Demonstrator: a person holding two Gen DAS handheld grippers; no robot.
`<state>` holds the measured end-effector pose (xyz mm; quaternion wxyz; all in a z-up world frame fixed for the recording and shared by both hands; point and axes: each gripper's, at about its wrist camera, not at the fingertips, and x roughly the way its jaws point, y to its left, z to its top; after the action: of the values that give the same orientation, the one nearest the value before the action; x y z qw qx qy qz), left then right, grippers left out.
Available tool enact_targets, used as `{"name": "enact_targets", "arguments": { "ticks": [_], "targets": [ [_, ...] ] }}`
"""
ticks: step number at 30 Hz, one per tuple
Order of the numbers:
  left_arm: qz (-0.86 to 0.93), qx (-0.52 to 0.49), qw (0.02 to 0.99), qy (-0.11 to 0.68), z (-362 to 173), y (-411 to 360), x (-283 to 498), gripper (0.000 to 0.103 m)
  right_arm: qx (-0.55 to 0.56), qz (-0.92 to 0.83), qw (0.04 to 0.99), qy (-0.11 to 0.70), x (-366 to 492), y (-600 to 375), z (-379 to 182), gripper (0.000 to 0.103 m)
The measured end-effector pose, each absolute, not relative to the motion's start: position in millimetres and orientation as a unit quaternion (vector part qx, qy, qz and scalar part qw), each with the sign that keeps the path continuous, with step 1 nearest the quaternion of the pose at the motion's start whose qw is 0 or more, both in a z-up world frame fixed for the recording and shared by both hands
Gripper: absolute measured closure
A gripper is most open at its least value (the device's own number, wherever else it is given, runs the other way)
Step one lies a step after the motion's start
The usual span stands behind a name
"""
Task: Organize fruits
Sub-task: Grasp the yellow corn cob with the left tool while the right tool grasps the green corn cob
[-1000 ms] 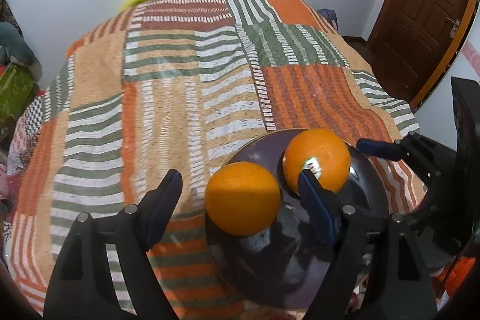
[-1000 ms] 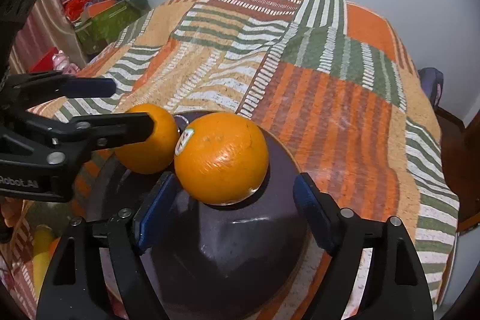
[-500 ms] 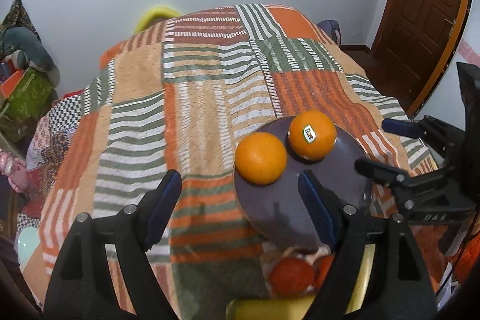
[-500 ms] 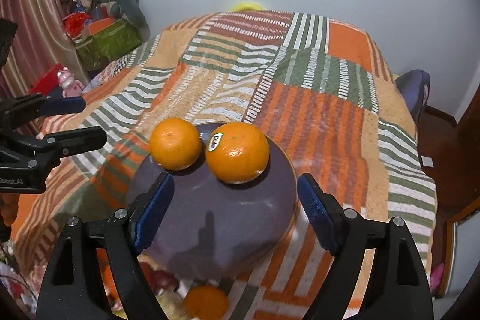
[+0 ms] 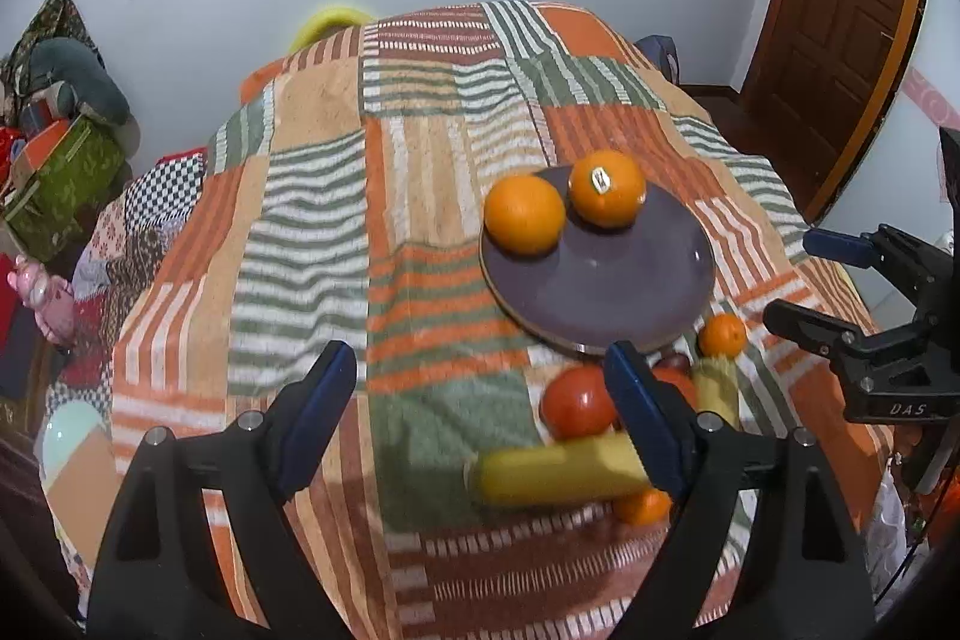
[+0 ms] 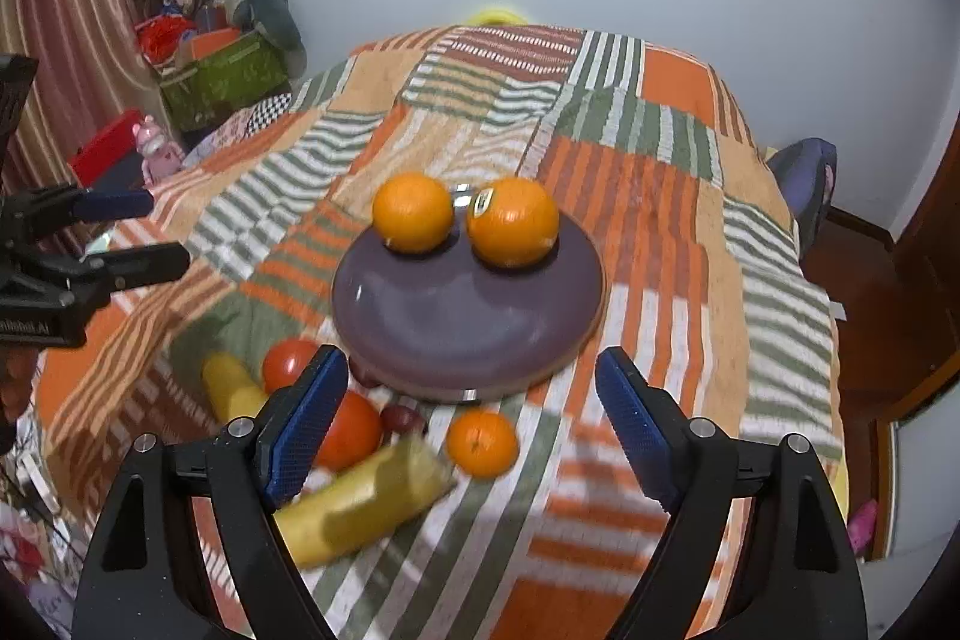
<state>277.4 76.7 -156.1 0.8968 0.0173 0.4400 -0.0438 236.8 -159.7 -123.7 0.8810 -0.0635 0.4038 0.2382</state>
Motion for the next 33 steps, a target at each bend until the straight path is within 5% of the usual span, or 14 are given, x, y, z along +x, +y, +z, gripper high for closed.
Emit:
{"name": "enact_targets", "arguments": {
  "ticks": [33],
  "targets": [
    [-0.052,0.005,0.864,0.502,-215.0,92.0,224.2,0.014,-0.038,0.266,0.823,0.500,186.5,-123.7,-196.3,0.018]
  ]
}}
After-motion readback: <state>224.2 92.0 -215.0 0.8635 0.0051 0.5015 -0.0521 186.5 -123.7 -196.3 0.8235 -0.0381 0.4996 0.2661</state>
